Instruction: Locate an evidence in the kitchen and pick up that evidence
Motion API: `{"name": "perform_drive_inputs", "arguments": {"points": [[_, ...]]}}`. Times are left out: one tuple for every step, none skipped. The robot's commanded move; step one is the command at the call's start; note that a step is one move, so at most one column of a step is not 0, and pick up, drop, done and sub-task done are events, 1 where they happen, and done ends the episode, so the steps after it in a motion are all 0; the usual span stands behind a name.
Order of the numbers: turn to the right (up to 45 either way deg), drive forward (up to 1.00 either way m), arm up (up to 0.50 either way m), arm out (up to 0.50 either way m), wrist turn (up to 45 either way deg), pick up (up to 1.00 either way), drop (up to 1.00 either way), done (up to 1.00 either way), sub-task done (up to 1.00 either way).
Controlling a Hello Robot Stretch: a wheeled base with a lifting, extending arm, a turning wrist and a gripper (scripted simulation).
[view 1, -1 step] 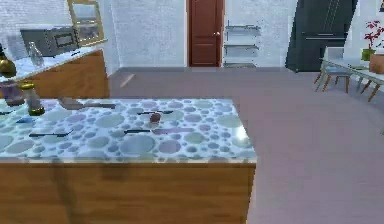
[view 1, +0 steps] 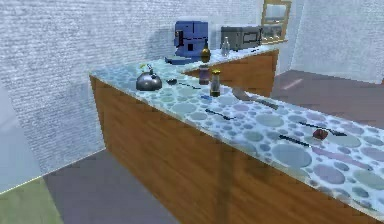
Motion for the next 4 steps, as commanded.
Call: {"name": "perform_drive_inputs", "arguments": {"points": [[-6.0, 0.00, 0.00, 0.00, 0.0, 0.00, 0.00, 0.00, 0.00], [0.0, 0.15, 0.00, 0.00, 0.0, 0.00, 0.00, 0.00, 0.00], [-45.0, 0.00, 0.00, 0.00, 0.0, 0.00, 0.00, 0.00, 0.00], [-30.0, 0.00, 0.00, 0.00, 0.0, 0.00, 0.00, 0.00, 0.00]]}}
